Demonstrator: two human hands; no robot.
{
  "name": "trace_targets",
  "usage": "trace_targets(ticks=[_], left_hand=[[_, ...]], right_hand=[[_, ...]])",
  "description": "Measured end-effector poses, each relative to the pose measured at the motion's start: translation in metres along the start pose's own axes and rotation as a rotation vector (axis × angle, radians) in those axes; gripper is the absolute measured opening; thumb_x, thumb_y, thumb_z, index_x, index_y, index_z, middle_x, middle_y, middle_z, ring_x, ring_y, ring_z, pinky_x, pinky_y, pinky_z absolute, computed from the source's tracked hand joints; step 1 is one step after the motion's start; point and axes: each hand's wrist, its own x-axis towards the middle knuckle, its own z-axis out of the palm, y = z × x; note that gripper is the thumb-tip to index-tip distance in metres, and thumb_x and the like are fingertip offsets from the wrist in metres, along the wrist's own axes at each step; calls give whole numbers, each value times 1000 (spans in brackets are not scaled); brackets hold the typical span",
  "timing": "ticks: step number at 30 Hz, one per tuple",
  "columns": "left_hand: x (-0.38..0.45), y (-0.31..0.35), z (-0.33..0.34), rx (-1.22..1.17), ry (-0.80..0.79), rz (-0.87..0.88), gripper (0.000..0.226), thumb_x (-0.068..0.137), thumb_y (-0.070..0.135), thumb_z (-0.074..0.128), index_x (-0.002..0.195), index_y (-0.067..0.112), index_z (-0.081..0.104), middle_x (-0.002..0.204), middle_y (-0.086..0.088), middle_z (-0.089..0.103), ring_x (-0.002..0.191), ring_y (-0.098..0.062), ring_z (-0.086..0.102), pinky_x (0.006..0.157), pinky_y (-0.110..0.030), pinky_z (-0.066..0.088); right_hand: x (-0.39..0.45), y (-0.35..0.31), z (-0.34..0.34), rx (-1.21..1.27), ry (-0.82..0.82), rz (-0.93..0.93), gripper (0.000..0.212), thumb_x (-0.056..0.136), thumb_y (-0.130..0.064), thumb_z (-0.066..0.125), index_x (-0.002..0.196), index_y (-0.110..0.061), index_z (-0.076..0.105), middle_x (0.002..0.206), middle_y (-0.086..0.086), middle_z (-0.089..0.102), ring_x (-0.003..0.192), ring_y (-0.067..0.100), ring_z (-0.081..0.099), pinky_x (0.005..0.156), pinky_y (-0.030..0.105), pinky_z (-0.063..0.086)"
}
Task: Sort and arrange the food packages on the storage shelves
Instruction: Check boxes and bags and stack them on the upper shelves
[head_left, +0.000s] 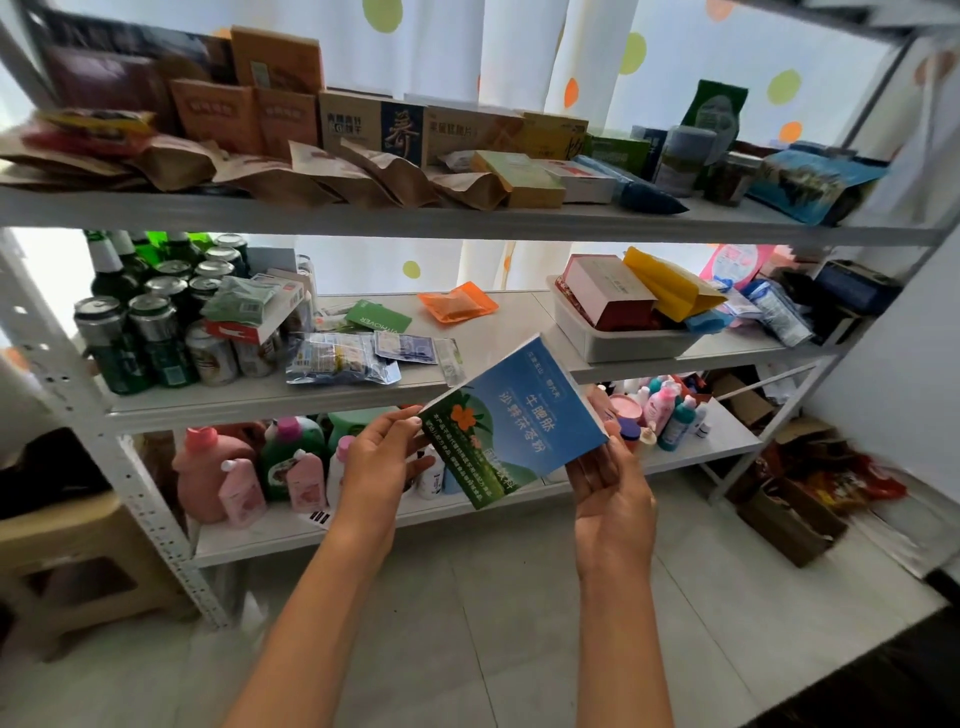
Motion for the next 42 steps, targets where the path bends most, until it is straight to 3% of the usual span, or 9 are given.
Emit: trace_targets(ticks=[2, 6, 14, 19, 26, 31, 35, 40, 42], left_hand=[[1, 0, -2, -13, 8, -5, 20, 101, 13, 50, 115, 6, 64, 108, -14, 72, 96, -22, 69, 69, -24, 60], [1, 0, -2, -8, 27, -7, 13, 101, 16, 53, 102, 8, 64, 99, -13, 73, 91, -22, 70, 64, -21, 59], [8, -13, 0, 65, 71, -86, 5, 99, 11, 56, 94, 11, 57, 104, -15, 66, 99, -25, 67, 70, -29, 59], [12, -14, 0, 95, 81, -81, 7, 100, 10, 53, 99, 14, 59, 117, -19, 63, 110, -31, 64, 76, -34, 58], [11, -6, 1, 137, 100, -90, 18, 103, 10, 44, 106, 21, 58, 108, -11, 64, 104, -25, 62, 75, -34, 54], [16, 22, -9, 191, 211, -47, 28, 104, 12, 41, 102, 26, 64, 104, -7, 69, 99, -21, 65, 74, -35, 55], [22, 65, -26, 212, 262, 20, 28, 106, 18, 39, 110, 30, 64, 95, -1, 73, 88, -15, 67, 61, -30, 53], [38, 119, -47, 356, 256, 104, 37, 103, 22, 48, 132, 43, 53, 120, 7, 64, 94, -10, 57, 68, -31, 41], [44, 144, -51, 421, 240, 169, 32, 101, 23, 53, 118, 50, 58, 105, 14, 64, 84, 0, 51, 63, -27, 38]], right_hand=[[-2, 0, 1, 9, -7, 27, 20, 99, -16, 58, 116, -16, 69, 109, 11, 76, 107, 23, 72, 87, 36, 61], [-1, 0, -1, 28, -39, 58, 25, 100, -11, 53, 118, -15, 70, 110, 11, 76, 107, 24, 72, 75, 30, 62], [3, 5, -4, -71, -74, 43, 26, 101, -6, 49, 112, -14, 71, 110, 10, 76, 109, 24, 71, 72, 27, 61], [2, 8, 3, -61, -106, 35, 26, 101, -14, 50, 120, -14, 68, 114, 9, 75, 114, 22, 69, 82, 29, 61], [-1, 9, 16, -228, -219, -13, 41, 75, -24, 72, 113, -20, 60, 100, -8, 77, 108, 15, 71, 86, 33, 61], [6, 7, 51, -316, -388, -23, 53, 66, -24, 79, 114, -21, 57, 110, -1, 76, 110, 14, 70, 80, 28, 61], [13, 6, 101, -390, -535, -80, 54, 64, -21, 81, 113, -18, 58, 113, 0, 75, 110, 13, 70, 84, 28, 60], [16, -1, 176, -420, -685, -189, 44, 63, -24, 80, 103, -23, 60, 110, -5, 75, 105, 7, 71, 81, 23, 59], [17, -5, 208, -419, -719, -236, 42, 63, -23, 80, 101, -23, 61, 107, -8, 74, 103, 6, 71, 79, 20, 58]])
